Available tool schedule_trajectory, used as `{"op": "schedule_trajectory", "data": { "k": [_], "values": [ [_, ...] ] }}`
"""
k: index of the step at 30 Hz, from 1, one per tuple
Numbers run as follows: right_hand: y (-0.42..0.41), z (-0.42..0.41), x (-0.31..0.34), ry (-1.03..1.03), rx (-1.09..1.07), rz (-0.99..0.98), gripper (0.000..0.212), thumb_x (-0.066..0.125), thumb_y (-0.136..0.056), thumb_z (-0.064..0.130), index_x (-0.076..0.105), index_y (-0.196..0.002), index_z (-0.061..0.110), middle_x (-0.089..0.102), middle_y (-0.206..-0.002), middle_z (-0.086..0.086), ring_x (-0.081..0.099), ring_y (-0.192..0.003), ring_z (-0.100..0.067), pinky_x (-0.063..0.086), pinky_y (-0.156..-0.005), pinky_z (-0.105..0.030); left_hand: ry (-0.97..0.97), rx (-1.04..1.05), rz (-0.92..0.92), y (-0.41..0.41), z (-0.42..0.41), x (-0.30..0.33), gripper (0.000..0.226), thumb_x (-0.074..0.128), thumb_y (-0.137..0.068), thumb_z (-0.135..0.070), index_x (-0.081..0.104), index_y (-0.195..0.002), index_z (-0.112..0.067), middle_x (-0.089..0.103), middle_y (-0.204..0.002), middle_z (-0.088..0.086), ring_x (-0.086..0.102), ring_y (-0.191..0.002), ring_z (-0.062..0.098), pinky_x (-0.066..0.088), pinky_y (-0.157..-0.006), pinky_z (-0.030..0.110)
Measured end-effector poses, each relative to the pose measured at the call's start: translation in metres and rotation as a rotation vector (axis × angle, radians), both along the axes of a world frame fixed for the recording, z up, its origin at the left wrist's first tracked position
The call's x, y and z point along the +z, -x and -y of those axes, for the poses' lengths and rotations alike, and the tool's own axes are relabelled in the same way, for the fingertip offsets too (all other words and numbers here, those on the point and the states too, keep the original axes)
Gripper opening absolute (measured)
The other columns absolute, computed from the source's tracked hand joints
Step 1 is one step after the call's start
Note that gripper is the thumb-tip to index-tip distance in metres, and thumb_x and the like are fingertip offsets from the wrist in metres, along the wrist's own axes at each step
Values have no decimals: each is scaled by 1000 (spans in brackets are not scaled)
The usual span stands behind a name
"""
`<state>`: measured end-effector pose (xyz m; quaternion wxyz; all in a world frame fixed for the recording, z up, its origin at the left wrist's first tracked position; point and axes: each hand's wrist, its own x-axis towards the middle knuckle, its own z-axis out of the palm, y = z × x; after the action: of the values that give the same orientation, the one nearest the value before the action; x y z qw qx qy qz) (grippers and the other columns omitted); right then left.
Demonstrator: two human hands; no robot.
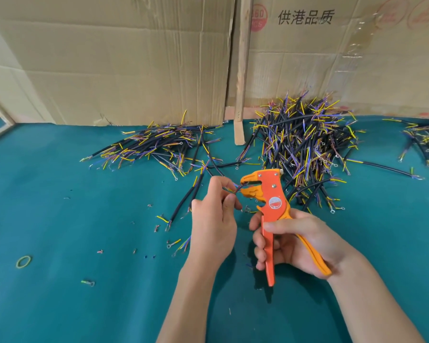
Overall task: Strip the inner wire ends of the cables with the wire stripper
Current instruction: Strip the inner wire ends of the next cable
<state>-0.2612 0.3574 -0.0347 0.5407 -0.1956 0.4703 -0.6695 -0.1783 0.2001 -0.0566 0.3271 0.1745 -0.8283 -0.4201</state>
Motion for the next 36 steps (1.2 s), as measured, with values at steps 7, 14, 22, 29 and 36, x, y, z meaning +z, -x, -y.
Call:
{"op": "schedule_trajectory", "data": {
  "k": [7, 14, 22, 29, 36],
  "values": [
    [0, 1, 1, -21, -35, -9, 24, 75, -83, 23, 64, -88, 3, 54, -72, -19, 55, -57, -32, 55, -59, -45, 2, -2, 19, -2, 0, 0, 40, 42, -102, -5, 38, -99, -44, 69, -80, -15, 53, -81, 5, 29, -92, 21],
    [1, -1, 0, -30, -22, -25, 28, 76, -81, 25, 61, -89, 2, 54, -71, -18, 55, -57, -31, 55, -58, -44, -14, -19, 28, -2, 1, 0, 41, 42, -102, -4, 38, -99, -45, 69, -82, -17, 53, -81, 8, 32, -93, 25],
    [2, -2, 0, -49, -11, -32, 23, 73, -86, 25, 61, -83, 5, 50, -68, -16, 51, -53, -28, 51, -56, -40, -65, -70, 40, -4, 1, 1, 35, 42, -103, -5, 41, -100, -40, 70, -82, -15, 45, -58, 7, 35, -74, 38],
    [-4, 8, -1, -99, -163, -40, 31, 76, -81, 34, 54, -70, 14, 35, -54, -4, 34, -35, -17, 35, -37, -24, -98, -88, 38, -4, 1, 0, 30, 44, -103, -6, 43, -101, -36, 71, -80, -12, 41, -50, 7, 33, -64, 31],
    [-4, 8, 0, 24, -131, 45, 25, 71, -83, 27, 60, -87, 5, 52, -71, -17, 52, -58, -30, 51, -58, -41, -200, -13, -66, -2, 1, 1, 17, 55, -101, -18, 48, -96, -33, 70, -74, -7, 41, -46, 7, 32, -49, 13]
  ]
}}
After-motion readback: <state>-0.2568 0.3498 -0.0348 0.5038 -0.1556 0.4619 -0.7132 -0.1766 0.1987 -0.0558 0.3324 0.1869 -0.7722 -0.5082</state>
